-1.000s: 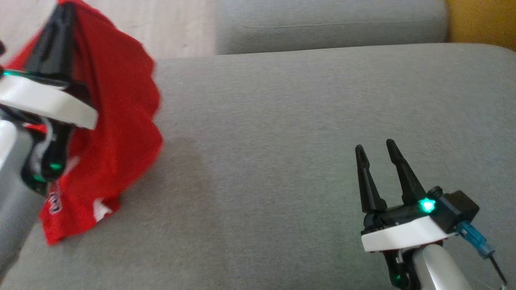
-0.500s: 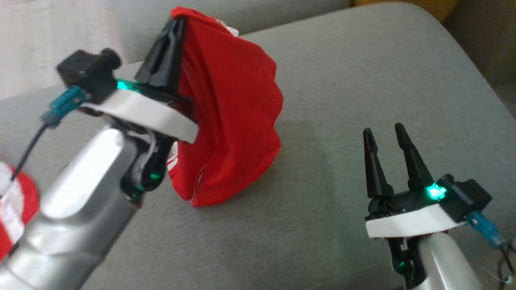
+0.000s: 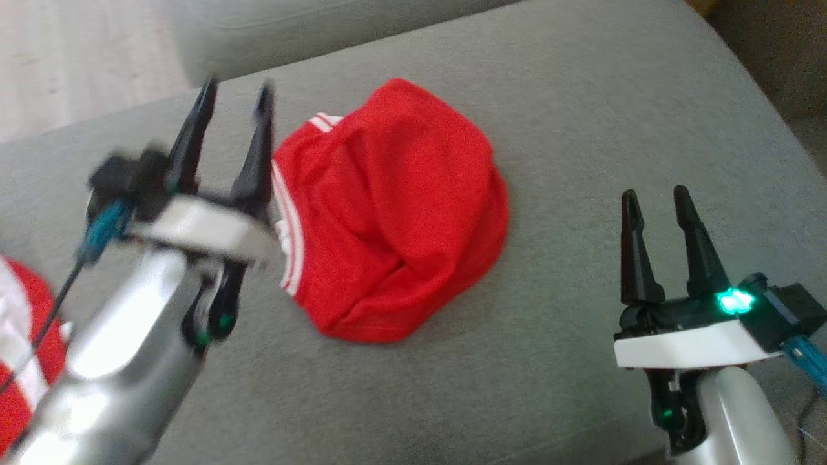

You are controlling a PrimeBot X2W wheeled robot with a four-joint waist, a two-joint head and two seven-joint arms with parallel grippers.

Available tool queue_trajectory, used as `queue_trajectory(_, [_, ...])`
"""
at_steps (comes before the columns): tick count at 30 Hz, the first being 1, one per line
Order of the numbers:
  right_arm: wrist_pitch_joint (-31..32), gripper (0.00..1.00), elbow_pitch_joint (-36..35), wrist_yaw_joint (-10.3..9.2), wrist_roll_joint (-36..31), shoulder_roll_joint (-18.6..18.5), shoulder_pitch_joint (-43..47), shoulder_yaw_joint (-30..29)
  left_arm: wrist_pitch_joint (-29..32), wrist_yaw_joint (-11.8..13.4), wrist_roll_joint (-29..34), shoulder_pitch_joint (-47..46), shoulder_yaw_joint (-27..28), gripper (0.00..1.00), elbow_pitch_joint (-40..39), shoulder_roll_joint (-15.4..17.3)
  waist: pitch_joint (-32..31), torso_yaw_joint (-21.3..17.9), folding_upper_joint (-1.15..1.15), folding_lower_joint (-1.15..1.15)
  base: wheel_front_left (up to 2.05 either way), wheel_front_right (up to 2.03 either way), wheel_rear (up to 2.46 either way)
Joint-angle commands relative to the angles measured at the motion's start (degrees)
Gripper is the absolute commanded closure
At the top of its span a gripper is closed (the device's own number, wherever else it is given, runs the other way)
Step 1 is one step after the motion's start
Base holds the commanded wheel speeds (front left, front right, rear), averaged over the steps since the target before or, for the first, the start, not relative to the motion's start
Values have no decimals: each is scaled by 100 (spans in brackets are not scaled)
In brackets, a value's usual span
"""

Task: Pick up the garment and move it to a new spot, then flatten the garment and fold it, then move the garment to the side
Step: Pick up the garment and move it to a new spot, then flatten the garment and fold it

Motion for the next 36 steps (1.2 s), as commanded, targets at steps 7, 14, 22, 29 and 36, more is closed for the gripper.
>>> queue_trajectory(7, [-52, 0, -192, 44, -176, -27, 146, -206, -219, -16, 445, 1344, 822, 0, -605, 489, -343, 1052, 0, -1, 0, 0, 0])
queue_trajectory(14, [-52, 0, -52, 44, -276, -27, 485, -398, -222, -46, 1661, 2863, 1602, 0, -1455, -156, -604, 1561, 0, -1, 0, 0, 0])
queue_trajectory(22, [-52, 0, 161, 44, -354, -27, 455, -418, -223, -509, 2330, 3432, 2217, 0, -1608, -973, -583, 1724, 0, -1, 0, 0, 0])
queue_trajectory(29, [-52, 0, 1199, 44, -500, -27, -292, -667, -223, -977, 2610, 3310, 2559, 0, -1429, -1243, -284, 1880, 0, -1, 0, 0, 0])
queue_trajectory(36, [-52, 0, 3035, 44, -287, -27, -1585, -835, -223, -1314, 2810, 3186, 2618, 0, -1203, -1492, 34, 2174, 0, -1, 0, 0, 0])
